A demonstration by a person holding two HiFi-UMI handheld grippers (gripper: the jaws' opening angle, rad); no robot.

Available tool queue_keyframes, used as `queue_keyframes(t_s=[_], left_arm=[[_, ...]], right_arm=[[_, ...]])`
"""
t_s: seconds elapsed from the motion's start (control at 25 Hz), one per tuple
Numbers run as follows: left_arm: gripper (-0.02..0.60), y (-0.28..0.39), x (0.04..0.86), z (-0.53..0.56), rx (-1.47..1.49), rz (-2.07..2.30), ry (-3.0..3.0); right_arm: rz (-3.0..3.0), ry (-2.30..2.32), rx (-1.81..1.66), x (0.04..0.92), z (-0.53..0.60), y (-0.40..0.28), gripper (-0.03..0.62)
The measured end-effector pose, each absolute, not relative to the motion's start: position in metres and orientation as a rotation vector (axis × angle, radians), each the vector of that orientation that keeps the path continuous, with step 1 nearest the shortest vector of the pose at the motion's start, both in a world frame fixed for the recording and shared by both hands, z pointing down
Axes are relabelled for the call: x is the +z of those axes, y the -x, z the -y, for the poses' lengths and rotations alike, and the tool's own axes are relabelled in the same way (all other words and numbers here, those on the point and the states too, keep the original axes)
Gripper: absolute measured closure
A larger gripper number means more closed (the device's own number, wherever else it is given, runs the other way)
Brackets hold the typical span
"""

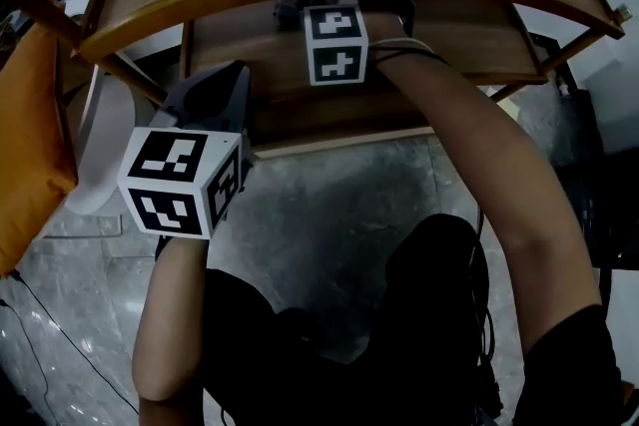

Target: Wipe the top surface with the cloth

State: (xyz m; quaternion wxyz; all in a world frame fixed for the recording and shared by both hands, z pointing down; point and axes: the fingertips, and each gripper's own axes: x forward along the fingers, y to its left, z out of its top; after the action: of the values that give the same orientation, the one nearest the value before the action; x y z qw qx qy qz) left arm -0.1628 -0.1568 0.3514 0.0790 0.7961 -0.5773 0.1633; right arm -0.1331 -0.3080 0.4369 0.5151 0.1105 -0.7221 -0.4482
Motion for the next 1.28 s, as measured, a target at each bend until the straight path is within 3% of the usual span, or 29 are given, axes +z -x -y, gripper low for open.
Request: queue_keyframes(t_s=[0.6, 1.28], left_arm=[[0.571, 0.08, 0.34, 0.207, 0.553, 1.649, -2.498], [0.571, 0.04, 0.34, 0.201, 0.544, 1.592, -2.553]], right_arm=[[1.573, -0.455, -0.879, 0.427, 0.365, -0.086, 0.563], [1.304, -0.671, -0.72, 0.407, 0.404, -0.22, 0.563]])
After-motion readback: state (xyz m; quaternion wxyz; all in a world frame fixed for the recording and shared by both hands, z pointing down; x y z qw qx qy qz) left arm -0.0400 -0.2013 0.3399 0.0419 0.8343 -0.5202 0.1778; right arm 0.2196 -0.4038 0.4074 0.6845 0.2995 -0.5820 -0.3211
